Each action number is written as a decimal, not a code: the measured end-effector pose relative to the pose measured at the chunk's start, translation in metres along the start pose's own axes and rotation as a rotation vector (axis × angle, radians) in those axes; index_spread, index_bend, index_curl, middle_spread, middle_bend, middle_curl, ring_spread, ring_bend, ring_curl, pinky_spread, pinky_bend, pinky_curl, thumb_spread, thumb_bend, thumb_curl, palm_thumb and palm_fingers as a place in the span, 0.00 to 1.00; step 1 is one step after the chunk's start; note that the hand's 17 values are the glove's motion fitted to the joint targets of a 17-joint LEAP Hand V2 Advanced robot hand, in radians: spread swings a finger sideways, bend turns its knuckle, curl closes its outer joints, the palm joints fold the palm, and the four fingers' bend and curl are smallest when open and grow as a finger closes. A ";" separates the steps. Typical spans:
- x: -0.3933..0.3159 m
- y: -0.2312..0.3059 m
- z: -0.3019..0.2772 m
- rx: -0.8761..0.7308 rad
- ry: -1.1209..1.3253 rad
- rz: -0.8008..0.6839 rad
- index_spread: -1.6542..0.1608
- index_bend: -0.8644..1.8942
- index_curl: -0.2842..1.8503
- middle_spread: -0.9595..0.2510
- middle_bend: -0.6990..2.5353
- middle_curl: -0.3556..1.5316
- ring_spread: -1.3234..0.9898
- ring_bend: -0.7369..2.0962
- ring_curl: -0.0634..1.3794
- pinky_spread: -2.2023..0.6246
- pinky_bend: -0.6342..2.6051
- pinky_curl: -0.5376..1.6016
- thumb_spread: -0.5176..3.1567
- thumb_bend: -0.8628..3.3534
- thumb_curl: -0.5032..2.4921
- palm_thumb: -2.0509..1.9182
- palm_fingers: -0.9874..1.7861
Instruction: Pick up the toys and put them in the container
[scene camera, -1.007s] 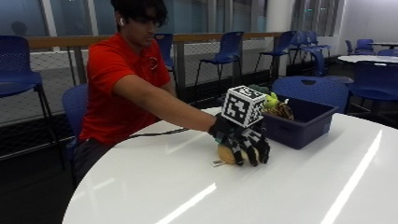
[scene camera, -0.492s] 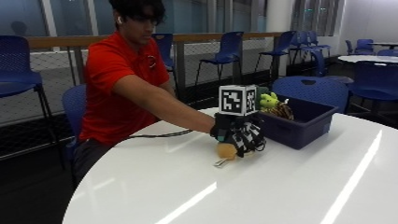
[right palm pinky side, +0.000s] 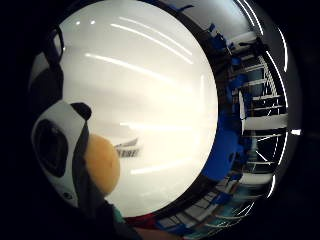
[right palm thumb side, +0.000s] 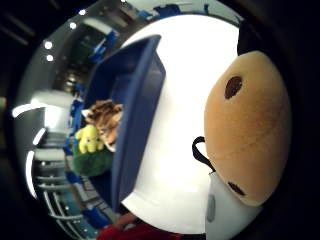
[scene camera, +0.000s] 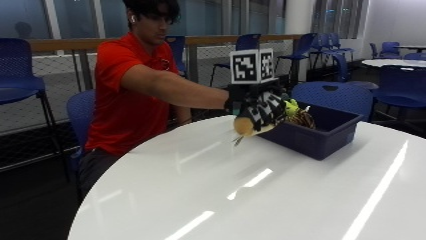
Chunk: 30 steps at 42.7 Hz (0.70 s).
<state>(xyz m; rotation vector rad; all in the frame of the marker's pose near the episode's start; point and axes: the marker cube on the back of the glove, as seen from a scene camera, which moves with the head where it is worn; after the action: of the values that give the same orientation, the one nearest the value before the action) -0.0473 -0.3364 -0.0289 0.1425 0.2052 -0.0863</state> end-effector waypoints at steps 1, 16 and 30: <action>-0.004 -0.001 -0.010 0.005 -0.004 -0.002 0.67 0.52 0.41 0.33 0.50 0.61 0.35 0.69 0.54 0.63 0.54 0.49 0.32 0.26 0.46 0.69 0.71; -0.136 -0.005 -0.118 0.087 -0.062 -0.263 0.66 0.55 0.50 0.30 0.51 0.70 0.36 0.72 0.58 0.64 0.57 0.51 0.29 0.25 0.50 0.68 0.67; -0.239 -0.005 -0.139 0.075 -0.118 -0.398 0.66 0.55 0.57 0.29 0.51 0.76 0.36 0.73 0.59 0.64 0.58 0.52 0.27 0.25 0.53 0.68 0.65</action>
<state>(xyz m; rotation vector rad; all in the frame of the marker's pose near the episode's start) -0.3085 -0.3039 -0.1138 0.1695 0.1103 -0.4973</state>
